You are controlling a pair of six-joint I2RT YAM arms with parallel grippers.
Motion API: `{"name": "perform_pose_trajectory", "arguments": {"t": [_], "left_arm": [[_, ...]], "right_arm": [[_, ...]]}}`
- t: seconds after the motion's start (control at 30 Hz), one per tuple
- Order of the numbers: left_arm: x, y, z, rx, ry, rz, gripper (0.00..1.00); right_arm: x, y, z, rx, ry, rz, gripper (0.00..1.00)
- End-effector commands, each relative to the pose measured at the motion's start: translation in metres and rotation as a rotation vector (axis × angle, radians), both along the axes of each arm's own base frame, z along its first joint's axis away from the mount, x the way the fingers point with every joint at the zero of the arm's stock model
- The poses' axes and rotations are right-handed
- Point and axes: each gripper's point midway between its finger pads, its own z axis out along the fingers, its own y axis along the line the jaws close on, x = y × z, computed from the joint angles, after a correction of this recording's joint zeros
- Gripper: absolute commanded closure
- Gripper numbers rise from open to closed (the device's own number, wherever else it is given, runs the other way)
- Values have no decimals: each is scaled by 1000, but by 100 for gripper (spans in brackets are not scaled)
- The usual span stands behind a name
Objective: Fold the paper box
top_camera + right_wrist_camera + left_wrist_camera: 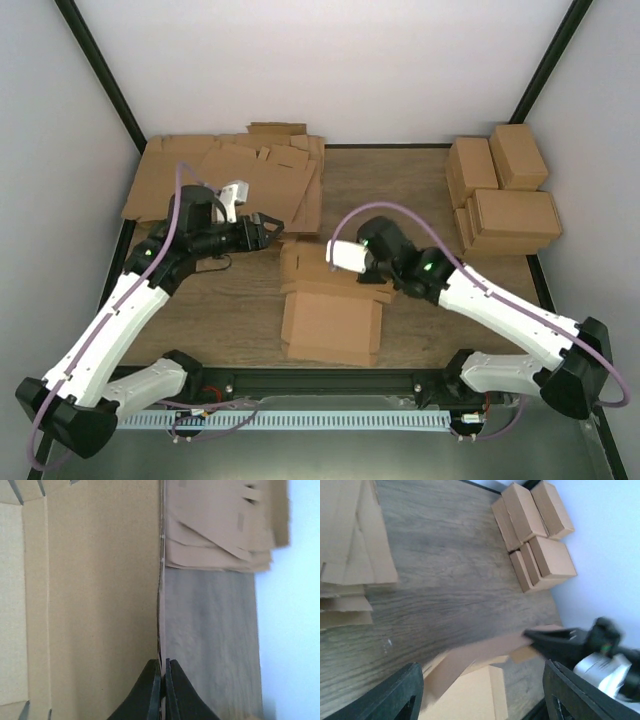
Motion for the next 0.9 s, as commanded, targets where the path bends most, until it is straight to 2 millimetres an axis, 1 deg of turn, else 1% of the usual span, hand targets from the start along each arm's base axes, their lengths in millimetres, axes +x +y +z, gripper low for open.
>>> {"name": "perform_pose_trajectory", "arguments": {"t": [0.0,0.07,0.13,0.23,0.3,0.4,0.5,0.53,0.6,0.7,0.77,0.87], "left_arm": [[-7,-16,-4,-19,8,-133,29],[-6,-16,-12,29,1,-162,23],[-5,-13,-20,100,-11,-182,18],[-8,-13,-31,176,-52,-249,15],[-11,-19,-38,210,-88,-286,14],[-9,-27,-51,283,-138,-299,15],[-8,-33,-60,310,-163,-325,15],[-11,-36,-63,313,-173,-349,14],[-24,-44,-73,333,-196,-439,14],[-46,-50,-88,429,-261,-573,16],[-52,-49,-96,514,-306,-599,17],[-53,-48,-103,617,-362,-608,19]], "right_arm": [[-13,33,-23,-61,-107,162,99],[-15,41,-24,-51,-148,186,99],[-18,47,-27,-60,-203,215,99],[-23,53,-32,-73,-259,255,99],[-23,55,-36,-71,-267,269,99],[-22,58,-40,-70,-304,285,99],[-20,61,-37,-57,-338,295,99],[-19,63,-34,-49,-345,295,99],[-19,65,-31,-30,-357,296,99],[-19,63,-35,-34,-371,294,99],[-19,61,-39,-37,-367,289,99],[-20,61,-41,-33,-364,291,99]]}}
